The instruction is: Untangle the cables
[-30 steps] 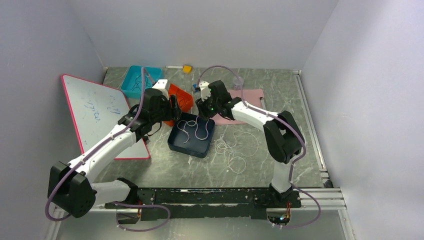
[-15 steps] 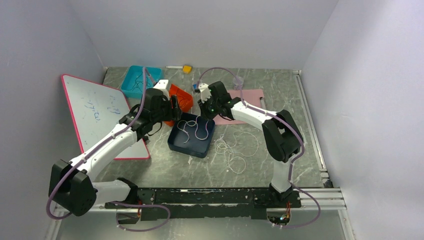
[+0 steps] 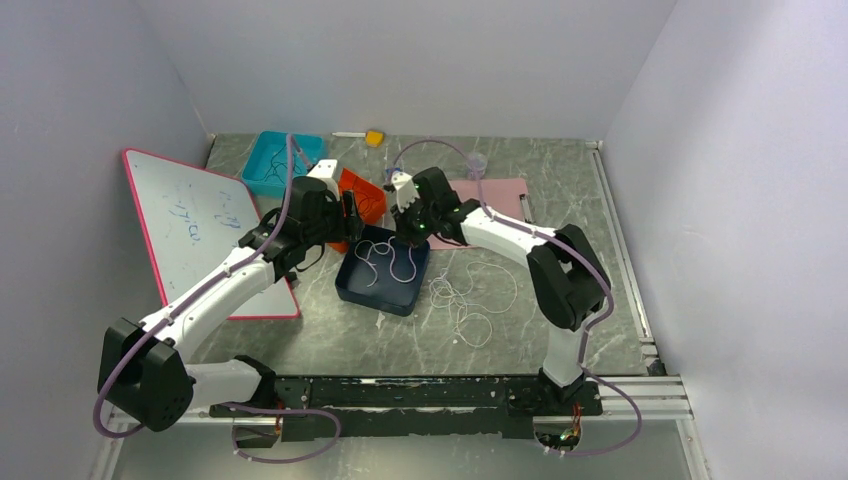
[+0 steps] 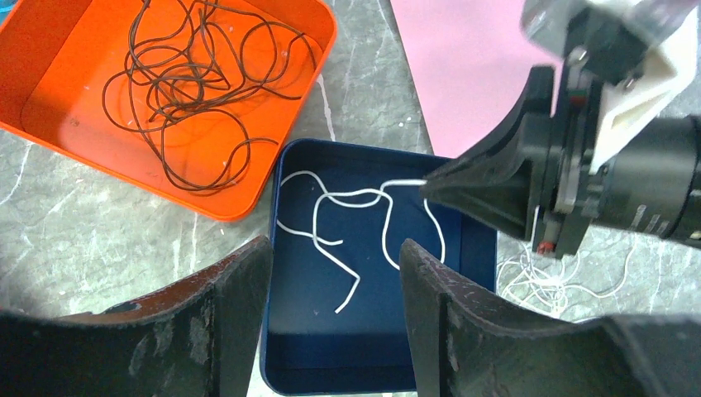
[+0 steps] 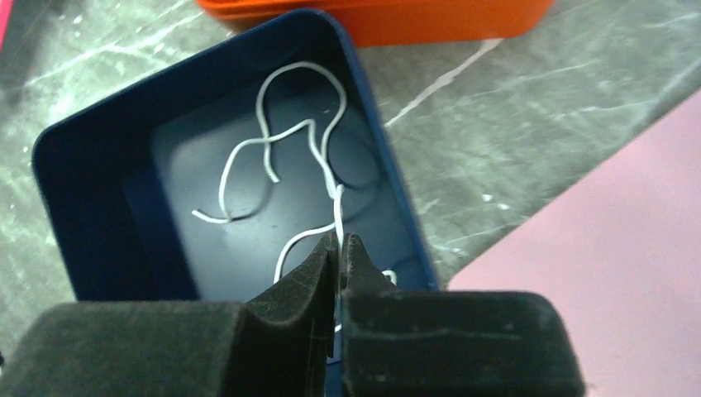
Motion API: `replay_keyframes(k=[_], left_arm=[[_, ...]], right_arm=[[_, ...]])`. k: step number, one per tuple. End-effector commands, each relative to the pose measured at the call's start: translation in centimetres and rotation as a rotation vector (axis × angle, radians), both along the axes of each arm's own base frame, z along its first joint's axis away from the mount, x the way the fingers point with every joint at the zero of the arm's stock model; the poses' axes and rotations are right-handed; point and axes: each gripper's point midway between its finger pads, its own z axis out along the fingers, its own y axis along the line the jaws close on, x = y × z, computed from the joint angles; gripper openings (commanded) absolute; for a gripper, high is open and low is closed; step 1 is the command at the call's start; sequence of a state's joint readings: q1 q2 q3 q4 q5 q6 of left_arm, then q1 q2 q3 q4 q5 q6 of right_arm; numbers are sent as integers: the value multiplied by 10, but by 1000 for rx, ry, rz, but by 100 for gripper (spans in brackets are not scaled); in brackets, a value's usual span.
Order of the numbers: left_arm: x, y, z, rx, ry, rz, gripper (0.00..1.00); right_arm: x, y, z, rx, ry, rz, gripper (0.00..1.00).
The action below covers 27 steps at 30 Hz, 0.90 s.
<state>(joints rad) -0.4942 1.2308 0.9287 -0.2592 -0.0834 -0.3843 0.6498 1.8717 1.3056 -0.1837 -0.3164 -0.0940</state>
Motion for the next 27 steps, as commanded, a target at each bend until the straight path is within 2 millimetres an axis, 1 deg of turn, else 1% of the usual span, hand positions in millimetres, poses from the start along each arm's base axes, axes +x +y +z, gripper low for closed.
replay_keyframes(k=[1, 5, 12, 14, 23, 25, 27], left_arm=[[8, -6, 19, -31, -42, -19, 63], [8, -6, 19, -32, -41, -20, 63], [7, -5, 18, -28, -40, -16, 63], [7, -4, 18, -27, -42, -13, 63], [6, -3, 18, -26, -42, -10, 63], [6, -4, 18, -27, -41, -14, 63], [6, -4, 17, -27, -38, -14, 63]], right_arm=[[-26, 15, -6, 19, 47, 67, 2], [-42, 25, -16, 13, 81, 105, 2], [-55, 36, -23, 39, 133, 151, 2], [-58, 39, -20, 60, 145, 167, 2], [-75, 56, 7, 186, 214, 243, 2], [-76, 57, 6, 192, 227, 237, 2], [-71, 54, -3, 162, 233, 197, 2]])
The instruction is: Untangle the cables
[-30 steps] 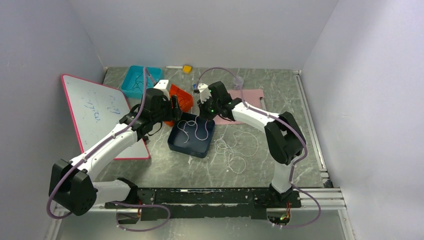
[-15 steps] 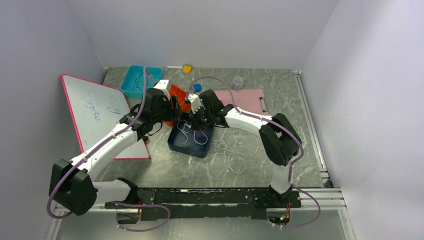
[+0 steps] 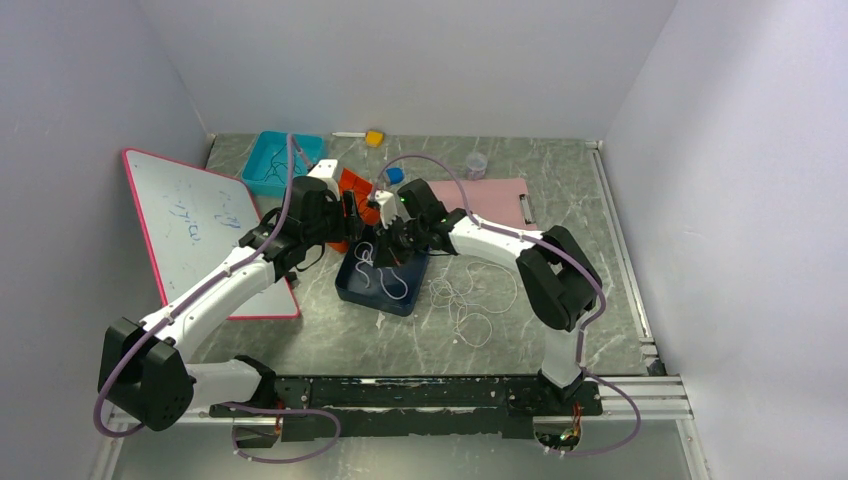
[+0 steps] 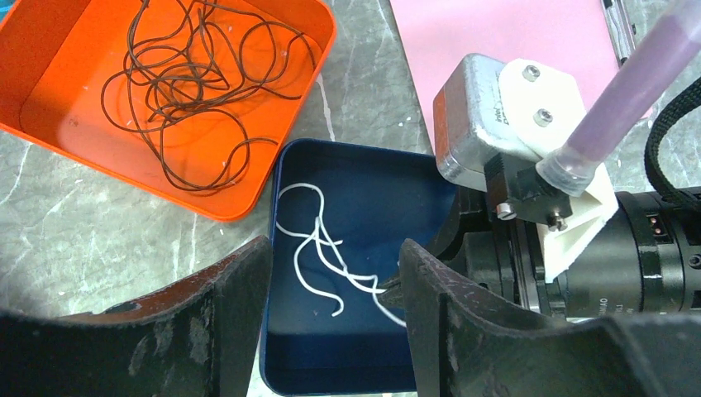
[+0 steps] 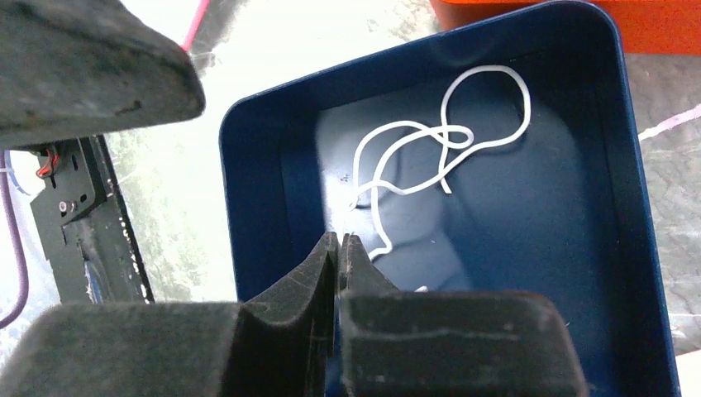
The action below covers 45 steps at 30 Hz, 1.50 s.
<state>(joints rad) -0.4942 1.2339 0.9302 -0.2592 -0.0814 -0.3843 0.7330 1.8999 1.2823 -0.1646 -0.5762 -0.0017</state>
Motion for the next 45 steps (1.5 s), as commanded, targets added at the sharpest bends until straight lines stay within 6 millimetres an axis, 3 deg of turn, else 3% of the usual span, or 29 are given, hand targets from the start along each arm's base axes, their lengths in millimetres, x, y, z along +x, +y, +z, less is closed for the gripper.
replay_keyframes(k=[1, 7, 11, 16, 20, 26, 29, 34, 38, 41, 43, 45], left_arm=[[6, -3, 18, -28, -41, -13, 63], [4, -1, 17, -22, -39, -7, 63], [5, -1, 17, -23, -40, -7, 63], [6, -3, 17, -27, -39, -13, 63], [6, -4, 15, -27, -35, -16, 63], [6, -5, 13, -27, -28, -22, 63], [6, -8, 15, -35, -28, -33, 64], [9, -19, 20, -6, -46, -123, 64], [8, -40, 24, 16, -63, -183, 63], [2, -71, 24, 42, -72, -255, 63], [-7, -98, 21, 44, -68, -320, 62], [-12, -119, 15, 43, -58, -369, 61]], right_arm=[[5, 2, -5, -7, 32, -38, 2], [33, -18, -29, -142, -40, -206, 6], [48, -31, -27, -184, -113, -288, 11], [54, -35, -20, -188, -153, -311, 29], [58, -37, 0, -162, -208, -332, 38], [65, -53, 56, -89, -313, -443, 48], [67, -75, 76, -62, -328, -553, 50], [66, -136, 89, -77, -293, -778, 53], [52, -198, 74, -150, -213, -947, 55], [36, -237, 60, -197, -132, -1035, 56], [27, -253, 50, -214, -72, -1079, 56], [17, -255, 39, -206, -7, -1093, 56]])
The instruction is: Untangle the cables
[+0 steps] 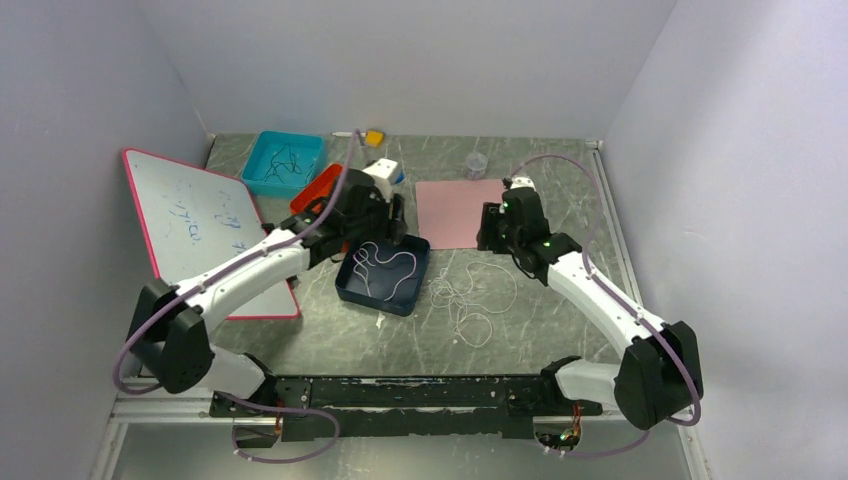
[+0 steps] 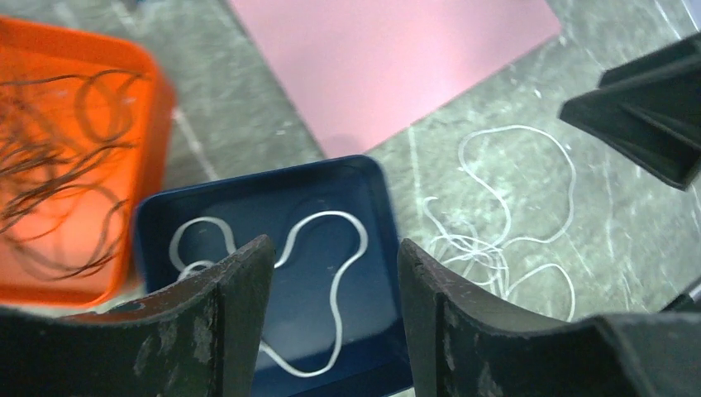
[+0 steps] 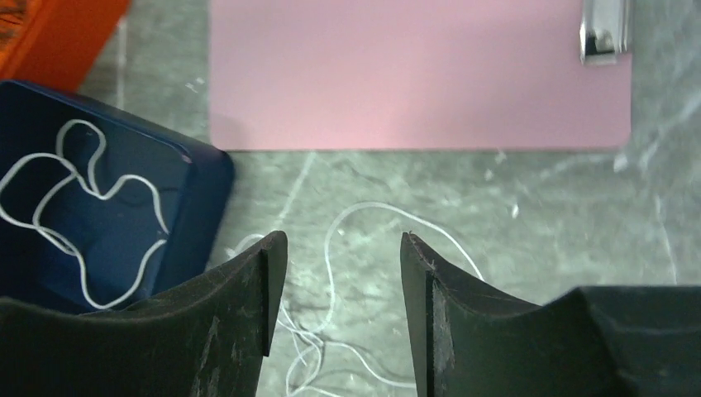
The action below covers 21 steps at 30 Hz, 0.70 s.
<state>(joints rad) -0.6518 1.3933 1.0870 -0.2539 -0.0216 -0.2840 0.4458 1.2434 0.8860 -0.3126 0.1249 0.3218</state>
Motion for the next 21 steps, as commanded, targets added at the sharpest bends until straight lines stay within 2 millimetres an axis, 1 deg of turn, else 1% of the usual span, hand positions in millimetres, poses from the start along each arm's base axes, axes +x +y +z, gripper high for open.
replay_keyframes(k=[1, 4, 8, 12, 15, 21], left_arm=[[-9, -48, 4, -7, -25, -124, 61], [-15, -69, 3, -12, -20, -159, 60], [-20, -79, 1, -21, -11, -179, 59], [-22, -79, -3, -14, -1, -180, 58], [-23, -76, -4, -10, -3, -173, 58], [-24, -73, -5, -7, -1, -159, 58]], right_arm=[[-30, -17, -30, 58, 152, -95, 56], [-41, -12, -51, 104, 212, -101, 55], [-45, -3, -73, 152, 266, -103, 53], [-47, 4, -92, 181, 306, -95, 52], [-46, 12, -97, 218, 312, -75, 51], [-44, 16, -109, 224, 329, -72, 49]])
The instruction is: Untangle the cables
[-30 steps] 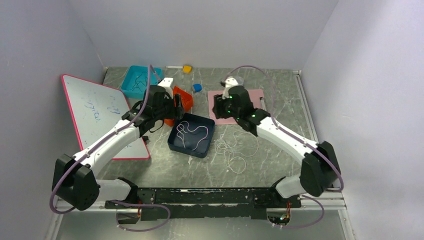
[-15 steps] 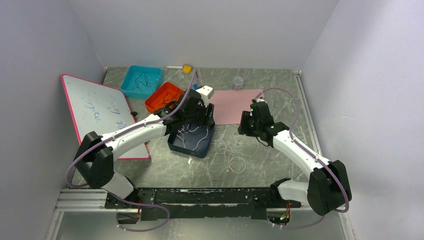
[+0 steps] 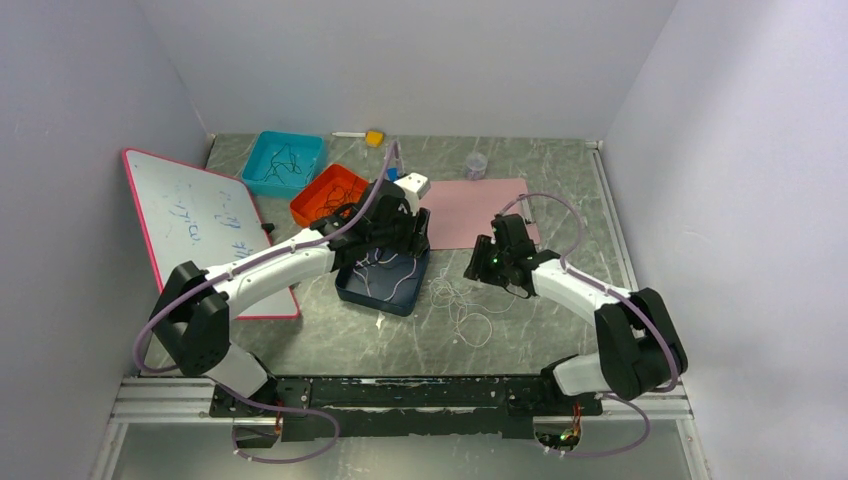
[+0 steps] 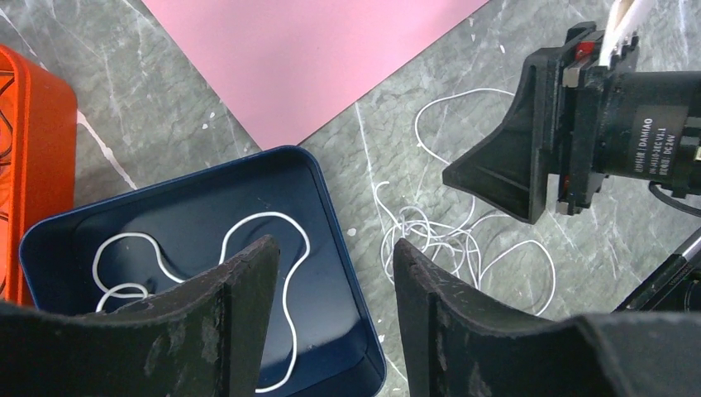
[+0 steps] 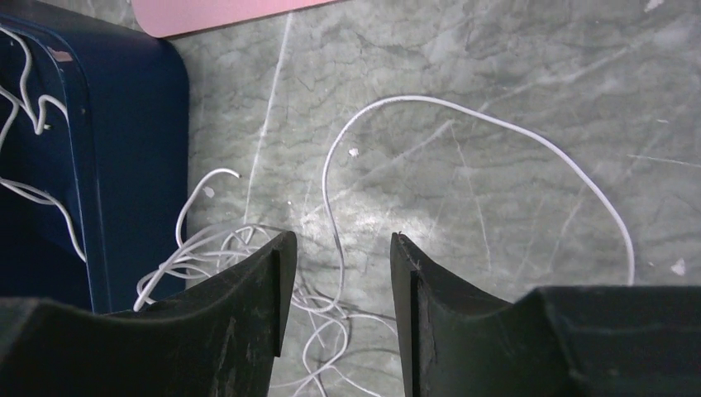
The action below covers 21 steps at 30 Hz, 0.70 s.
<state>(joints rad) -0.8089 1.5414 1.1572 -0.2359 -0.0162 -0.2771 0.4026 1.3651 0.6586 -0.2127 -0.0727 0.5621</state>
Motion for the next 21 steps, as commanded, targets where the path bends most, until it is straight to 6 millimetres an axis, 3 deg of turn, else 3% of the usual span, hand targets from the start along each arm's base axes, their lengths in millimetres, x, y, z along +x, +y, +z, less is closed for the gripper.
replay_keyframes(k=[1, 6, 13, 18, 21], left_arm=[[3, -5, 23, -54, -42, 9, 58], [3, -3, 22, -54, -40, 22, 58], [2, 1, 22, -55, -39, 37, 58], [1, -2, 20, -64, -29, 31, 58], [1, -4, 20, -73, -23, 30, 58]], right_arm=[[9, 7, -3, 38, -21, -6, 48], [12, 7, -13, 28, -10, -3, 42], [12, 17, -16, 69, -6, 25, 24], [14, 23, -8, 104, -40, 53, 12], [19, 25, 9, 123, -95, 65, 4]])
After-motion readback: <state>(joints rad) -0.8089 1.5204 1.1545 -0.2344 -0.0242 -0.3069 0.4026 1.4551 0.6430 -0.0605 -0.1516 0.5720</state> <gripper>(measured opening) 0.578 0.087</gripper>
